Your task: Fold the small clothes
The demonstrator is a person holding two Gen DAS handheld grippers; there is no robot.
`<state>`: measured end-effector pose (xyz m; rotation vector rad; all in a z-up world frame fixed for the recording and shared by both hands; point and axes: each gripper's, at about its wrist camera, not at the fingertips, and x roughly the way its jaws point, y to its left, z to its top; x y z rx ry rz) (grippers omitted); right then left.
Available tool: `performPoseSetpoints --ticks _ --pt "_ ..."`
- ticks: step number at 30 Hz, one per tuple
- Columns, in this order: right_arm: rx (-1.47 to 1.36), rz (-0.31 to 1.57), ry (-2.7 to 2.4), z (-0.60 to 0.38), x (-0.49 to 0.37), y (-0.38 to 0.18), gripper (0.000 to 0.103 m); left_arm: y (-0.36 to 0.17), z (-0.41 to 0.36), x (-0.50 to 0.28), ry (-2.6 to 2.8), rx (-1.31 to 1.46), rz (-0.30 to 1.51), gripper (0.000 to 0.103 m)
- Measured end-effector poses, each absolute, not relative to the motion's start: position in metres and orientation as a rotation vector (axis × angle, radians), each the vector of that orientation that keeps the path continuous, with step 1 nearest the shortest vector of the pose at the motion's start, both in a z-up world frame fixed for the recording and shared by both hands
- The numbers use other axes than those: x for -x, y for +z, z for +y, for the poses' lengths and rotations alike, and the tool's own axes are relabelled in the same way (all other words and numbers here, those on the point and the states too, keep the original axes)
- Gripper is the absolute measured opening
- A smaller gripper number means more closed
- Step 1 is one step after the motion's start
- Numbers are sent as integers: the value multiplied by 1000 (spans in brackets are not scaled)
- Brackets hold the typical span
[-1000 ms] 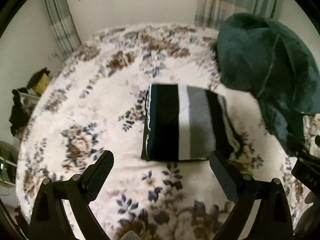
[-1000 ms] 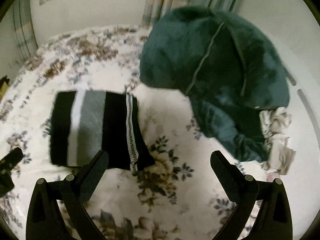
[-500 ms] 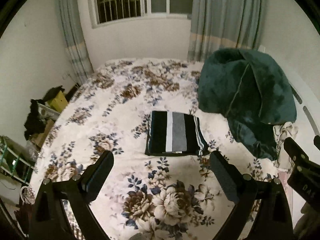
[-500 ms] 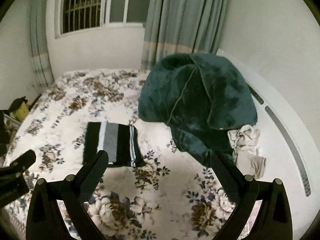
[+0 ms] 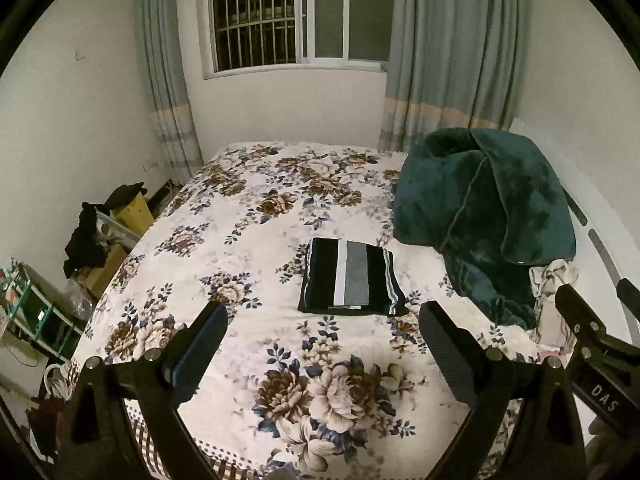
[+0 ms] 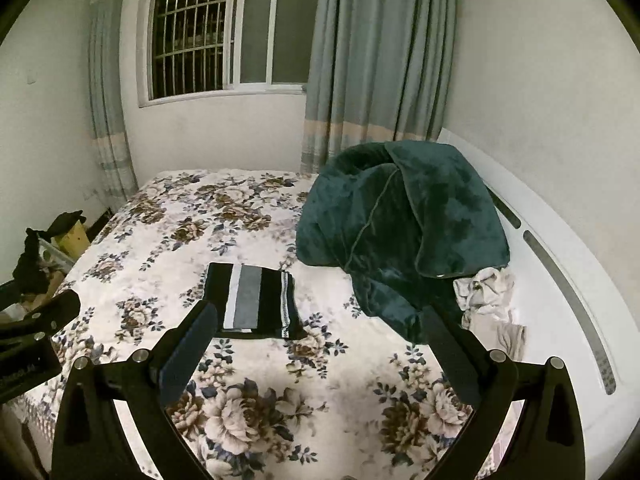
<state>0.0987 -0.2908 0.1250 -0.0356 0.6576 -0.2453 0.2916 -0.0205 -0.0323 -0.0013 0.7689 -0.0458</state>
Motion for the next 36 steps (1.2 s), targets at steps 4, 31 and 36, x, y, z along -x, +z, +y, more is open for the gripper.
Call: performPoseSetpoints --ticks 4,31,36 --pt "38 644 -230 -290 -90 132 103 -27 -23 -284 -38 -3 755 98" --pt "27 653 -186 -289 -85 137 103 -9 -25 -259 6 -5 723 100" --pt "24 654 -185 -288 -85 136 103 -10 -24 -258 12 3 726 100"
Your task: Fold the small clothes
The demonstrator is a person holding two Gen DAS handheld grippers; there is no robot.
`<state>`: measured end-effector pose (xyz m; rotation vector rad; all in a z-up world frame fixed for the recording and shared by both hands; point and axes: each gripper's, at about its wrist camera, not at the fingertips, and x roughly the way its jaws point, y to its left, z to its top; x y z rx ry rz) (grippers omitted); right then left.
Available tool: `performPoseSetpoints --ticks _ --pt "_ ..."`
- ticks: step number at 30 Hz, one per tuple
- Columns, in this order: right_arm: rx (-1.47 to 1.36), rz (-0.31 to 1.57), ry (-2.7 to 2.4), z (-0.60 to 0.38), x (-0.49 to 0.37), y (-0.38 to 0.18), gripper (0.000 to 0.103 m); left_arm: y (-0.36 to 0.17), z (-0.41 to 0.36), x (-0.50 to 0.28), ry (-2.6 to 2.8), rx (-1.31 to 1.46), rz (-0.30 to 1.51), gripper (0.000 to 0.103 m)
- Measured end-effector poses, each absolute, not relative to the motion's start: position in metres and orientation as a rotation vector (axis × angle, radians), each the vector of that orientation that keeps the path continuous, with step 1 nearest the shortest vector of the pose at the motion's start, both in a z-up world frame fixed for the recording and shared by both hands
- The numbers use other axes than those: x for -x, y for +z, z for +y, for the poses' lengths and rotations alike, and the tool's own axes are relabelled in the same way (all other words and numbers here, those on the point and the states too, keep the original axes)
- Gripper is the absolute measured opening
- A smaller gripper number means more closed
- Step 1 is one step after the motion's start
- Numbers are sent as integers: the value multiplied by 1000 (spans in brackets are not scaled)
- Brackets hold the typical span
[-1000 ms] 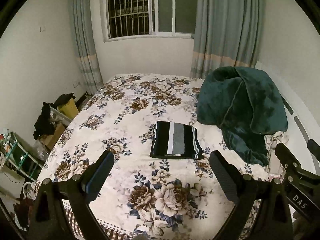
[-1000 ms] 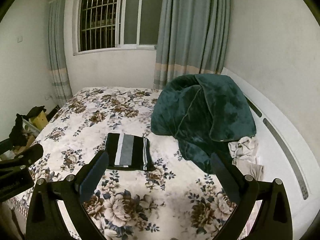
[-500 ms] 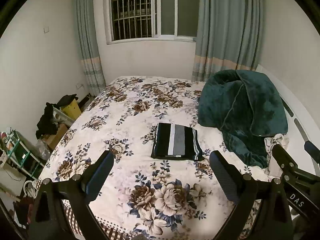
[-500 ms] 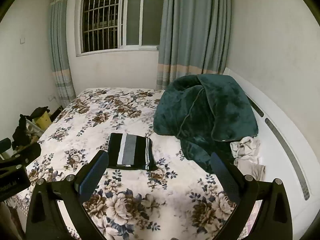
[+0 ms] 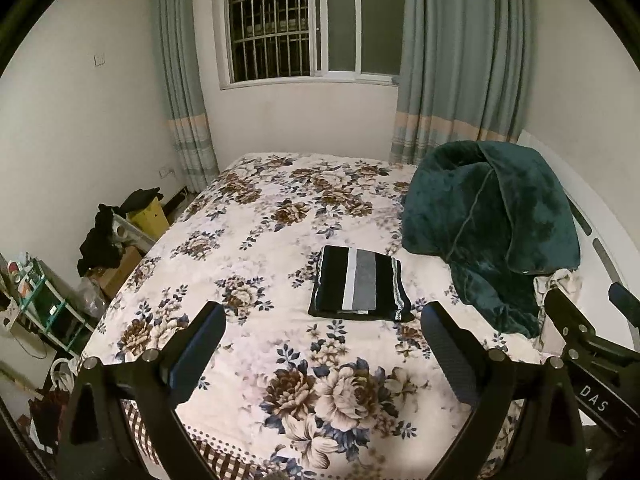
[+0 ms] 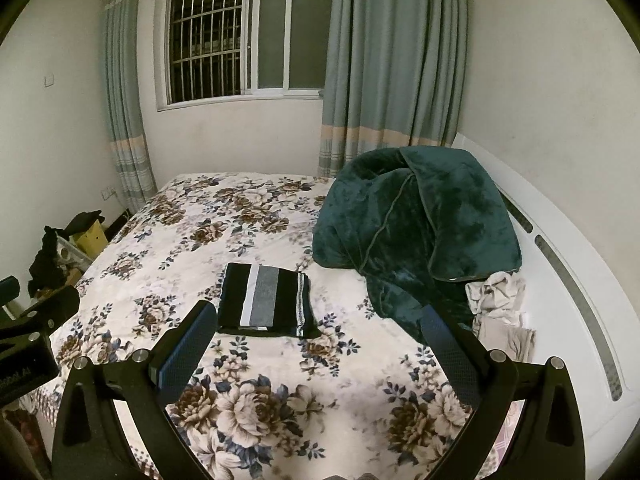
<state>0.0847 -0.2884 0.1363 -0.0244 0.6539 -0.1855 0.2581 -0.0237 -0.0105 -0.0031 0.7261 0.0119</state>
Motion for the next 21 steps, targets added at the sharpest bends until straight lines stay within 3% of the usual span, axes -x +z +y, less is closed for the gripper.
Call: performPoseSetpoints --ticks 21 --pt "14 640 -174 -278 -75 137 103 -10 -22 -257 9 0 722 100"
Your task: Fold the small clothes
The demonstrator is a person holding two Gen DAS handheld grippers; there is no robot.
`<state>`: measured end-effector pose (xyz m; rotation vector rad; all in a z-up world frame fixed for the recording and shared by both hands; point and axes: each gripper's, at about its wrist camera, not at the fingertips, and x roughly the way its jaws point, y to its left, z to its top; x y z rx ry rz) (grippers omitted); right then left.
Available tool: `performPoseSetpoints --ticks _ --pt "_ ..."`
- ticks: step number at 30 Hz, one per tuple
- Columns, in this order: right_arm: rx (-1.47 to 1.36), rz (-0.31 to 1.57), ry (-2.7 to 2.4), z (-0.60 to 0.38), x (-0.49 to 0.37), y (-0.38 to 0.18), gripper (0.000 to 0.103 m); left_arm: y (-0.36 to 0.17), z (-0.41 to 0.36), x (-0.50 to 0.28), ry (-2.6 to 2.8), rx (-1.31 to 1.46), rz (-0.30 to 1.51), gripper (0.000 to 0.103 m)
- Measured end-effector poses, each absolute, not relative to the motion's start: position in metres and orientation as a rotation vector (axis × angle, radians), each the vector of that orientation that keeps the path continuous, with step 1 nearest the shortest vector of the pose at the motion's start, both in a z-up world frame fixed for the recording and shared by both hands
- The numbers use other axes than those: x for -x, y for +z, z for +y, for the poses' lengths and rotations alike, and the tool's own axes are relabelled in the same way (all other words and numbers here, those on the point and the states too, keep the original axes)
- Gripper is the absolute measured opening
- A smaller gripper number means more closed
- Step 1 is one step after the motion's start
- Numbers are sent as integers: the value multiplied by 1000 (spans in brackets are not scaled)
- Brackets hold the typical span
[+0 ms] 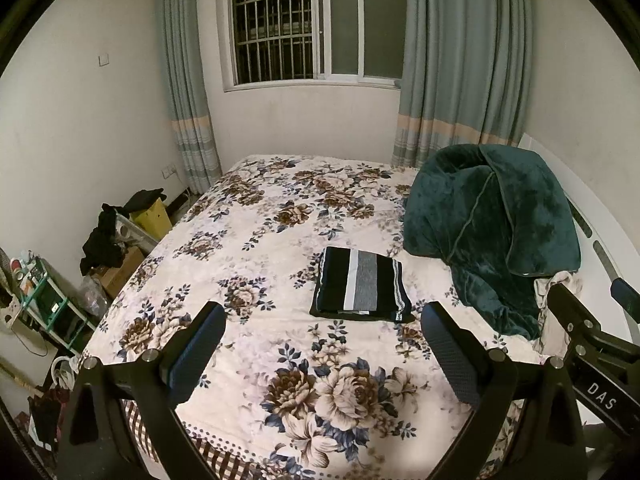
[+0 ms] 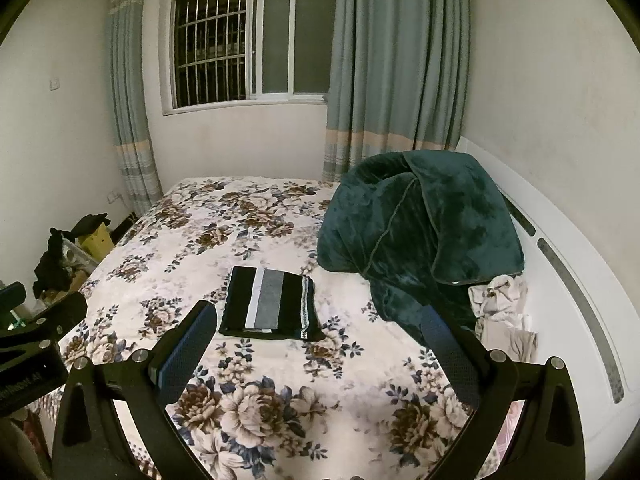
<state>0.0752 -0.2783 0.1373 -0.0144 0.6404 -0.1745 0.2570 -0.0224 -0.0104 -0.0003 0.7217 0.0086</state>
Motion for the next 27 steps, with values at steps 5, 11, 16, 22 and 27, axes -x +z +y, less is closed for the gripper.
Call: performPoseSetpoints --ticks 5,11,16,22,27 --pt "14 639 -173 -281 -76 138 103 -10 -22 -256 10 0 722 100" --pt "11 638 -170 -281 -78 138 103 -10 -22 -256 10 1 720 100" --pt "9 638 -167 -280 -78 137 103 -11 -23 -255 11 0 720 100" --pt "10 635 -165 -278 -78 137 103 -4 -20 -254 19 1 707 100" --pt "8 631 -163 -272 -82 138 103 3 -21 -253 30 5 691 100"
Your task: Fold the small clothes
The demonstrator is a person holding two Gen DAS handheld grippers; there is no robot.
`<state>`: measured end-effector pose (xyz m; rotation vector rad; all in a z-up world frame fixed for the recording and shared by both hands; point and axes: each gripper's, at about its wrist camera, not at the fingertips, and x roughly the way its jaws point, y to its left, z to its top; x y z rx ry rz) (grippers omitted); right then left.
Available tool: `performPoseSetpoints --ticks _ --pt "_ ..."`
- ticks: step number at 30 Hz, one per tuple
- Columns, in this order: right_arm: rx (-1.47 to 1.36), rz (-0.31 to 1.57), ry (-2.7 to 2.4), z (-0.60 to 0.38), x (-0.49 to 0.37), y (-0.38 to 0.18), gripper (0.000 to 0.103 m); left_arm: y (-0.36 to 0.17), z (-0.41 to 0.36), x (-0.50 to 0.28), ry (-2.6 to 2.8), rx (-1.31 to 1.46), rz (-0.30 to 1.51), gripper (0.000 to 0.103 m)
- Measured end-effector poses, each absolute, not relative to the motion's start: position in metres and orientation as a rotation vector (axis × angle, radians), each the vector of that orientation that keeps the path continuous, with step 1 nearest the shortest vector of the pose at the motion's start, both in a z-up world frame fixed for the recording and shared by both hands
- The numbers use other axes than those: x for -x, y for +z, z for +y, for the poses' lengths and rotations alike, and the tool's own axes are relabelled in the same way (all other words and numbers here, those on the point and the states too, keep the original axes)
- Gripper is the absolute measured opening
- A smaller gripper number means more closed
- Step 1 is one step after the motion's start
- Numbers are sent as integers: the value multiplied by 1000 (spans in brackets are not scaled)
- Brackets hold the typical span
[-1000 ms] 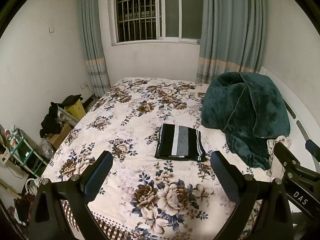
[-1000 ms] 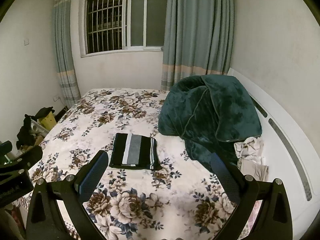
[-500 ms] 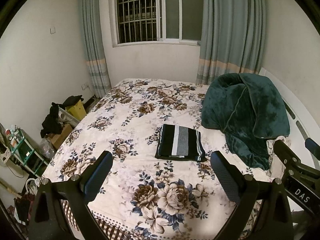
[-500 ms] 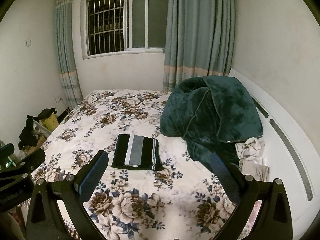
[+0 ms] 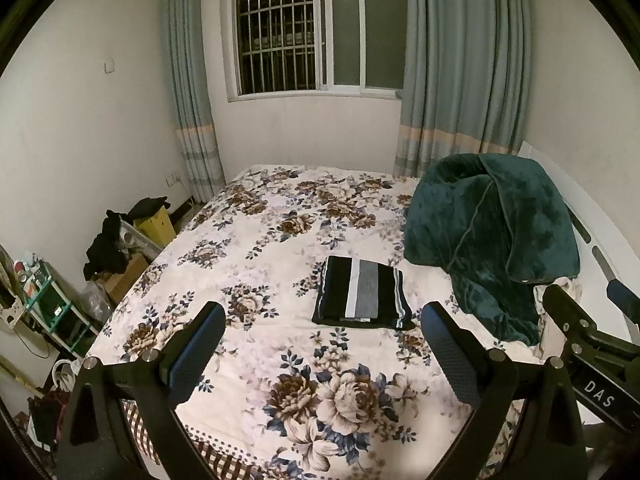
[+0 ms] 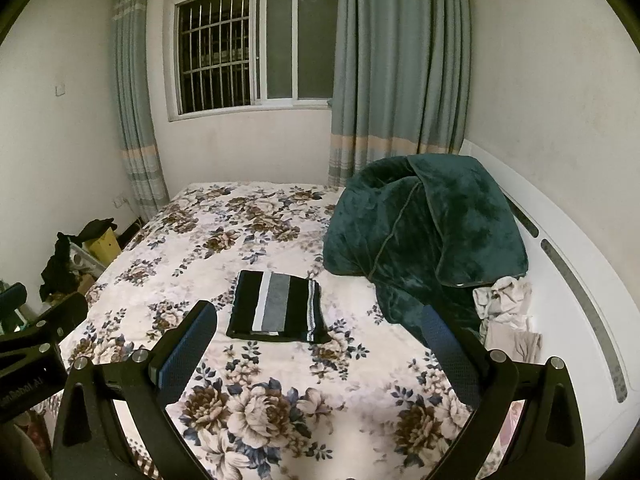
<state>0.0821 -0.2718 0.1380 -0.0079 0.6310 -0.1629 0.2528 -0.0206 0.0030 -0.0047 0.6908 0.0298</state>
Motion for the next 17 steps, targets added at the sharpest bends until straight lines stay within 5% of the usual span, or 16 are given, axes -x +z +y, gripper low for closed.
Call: performPoseSetpoints --ticks 17 --pt "2 629 -171 -270 -73 135 103 3 -19 -249 43 8 675 100"
